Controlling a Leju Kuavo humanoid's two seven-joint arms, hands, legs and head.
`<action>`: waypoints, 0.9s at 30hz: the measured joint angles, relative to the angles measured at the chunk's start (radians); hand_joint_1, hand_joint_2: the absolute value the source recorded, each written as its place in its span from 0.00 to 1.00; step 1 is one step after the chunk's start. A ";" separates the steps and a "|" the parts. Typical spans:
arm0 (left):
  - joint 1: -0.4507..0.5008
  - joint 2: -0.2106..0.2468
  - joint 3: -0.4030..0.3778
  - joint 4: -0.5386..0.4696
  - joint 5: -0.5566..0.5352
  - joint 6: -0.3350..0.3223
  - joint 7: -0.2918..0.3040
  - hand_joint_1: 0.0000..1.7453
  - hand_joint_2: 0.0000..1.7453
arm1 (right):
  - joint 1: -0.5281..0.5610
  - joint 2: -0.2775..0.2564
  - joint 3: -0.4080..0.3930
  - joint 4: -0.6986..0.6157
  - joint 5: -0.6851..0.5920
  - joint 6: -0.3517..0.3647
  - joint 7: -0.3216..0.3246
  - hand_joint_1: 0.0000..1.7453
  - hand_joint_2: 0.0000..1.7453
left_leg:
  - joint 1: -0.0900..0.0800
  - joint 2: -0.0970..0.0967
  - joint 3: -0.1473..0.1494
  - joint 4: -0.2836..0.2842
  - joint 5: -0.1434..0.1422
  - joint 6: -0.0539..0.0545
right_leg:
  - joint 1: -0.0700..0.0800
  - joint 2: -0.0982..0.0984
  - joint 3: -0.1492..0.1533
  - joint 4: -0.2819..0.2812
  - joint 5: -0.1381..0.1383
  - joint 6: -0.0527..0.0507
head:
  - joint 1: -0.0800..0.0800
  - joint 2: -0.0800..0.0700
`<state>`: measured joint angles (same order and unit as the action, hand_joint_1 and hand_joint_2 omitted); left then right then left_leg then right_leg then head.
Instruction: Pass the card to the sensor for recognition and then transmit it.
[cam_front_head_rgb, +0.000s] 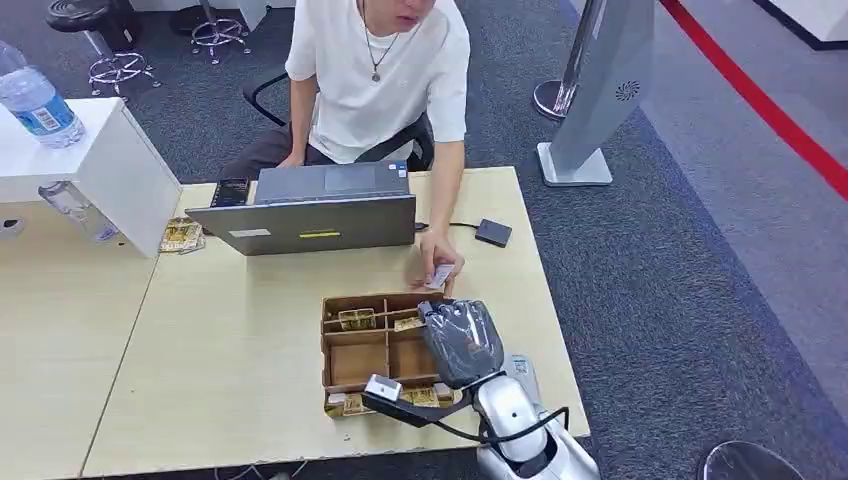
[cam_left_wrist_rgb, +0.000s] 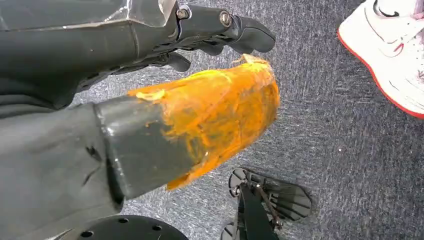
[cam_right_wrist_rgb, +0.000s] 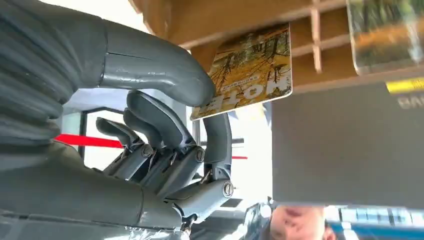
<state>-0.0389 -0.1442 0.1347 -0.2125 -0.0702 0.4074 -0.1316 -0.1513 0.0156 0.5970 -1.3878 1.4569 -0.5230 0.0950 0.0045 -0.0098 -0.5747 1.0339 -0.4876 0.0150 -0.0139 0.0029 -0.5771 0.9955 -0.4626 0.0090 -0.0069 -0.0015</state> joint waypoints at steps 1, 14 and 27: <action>0.000 0.000 0.000 0.000 0.000 0.000 0.000 0.00 0.00 | 0.004 0.000 0.000 -0.010 0.001 -0.002 -0.001 1.00 1.00 | 0.000 0.000 0.000 0.000 0.000 0.000 | 0.000 0.000 0.000 0.000 0.000 0.000 | 0.000 0.000; 0.000 -0.002 0.016 0.000 -0.003 0.005 -0.003 0.00 0.00 | 0.061 -0.014 0.000 -0.222 0.006 -0.122 -0.036 1.00 1.00 | 0.000 0.000 0.000 0.000 0.000 0.000 | 0.000 0.000 0.000 0.000 0.000 0.000 | 0.000 0.000; -0.001 -0.008 0.016 0.000 -0.041 -0.001 -0.003 0.00 0.00 | -0.039 0.037 -0.034 -0.201 0.026 -0.166 -0.054 1.00 1.00 | 0.000 0.000 0.000 0.000 0.000 0.000 | 0.000 0.000 0.000 0.000 0.000 0.000 | 0.000 0.000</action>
<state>-0.0399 -0.1518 0.1511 -0.2121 -0.1114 0.4063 -0.1343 -0.1904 0.0527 0.5634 -1.5888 1.4824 -0.6886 0.0408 0.0045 -0.0097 -0.5750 1.0339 -0.4875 0.0150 -0.0139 0.0029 -0.5772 0.9957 -0.4625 0.0090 -0.0069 -0.0015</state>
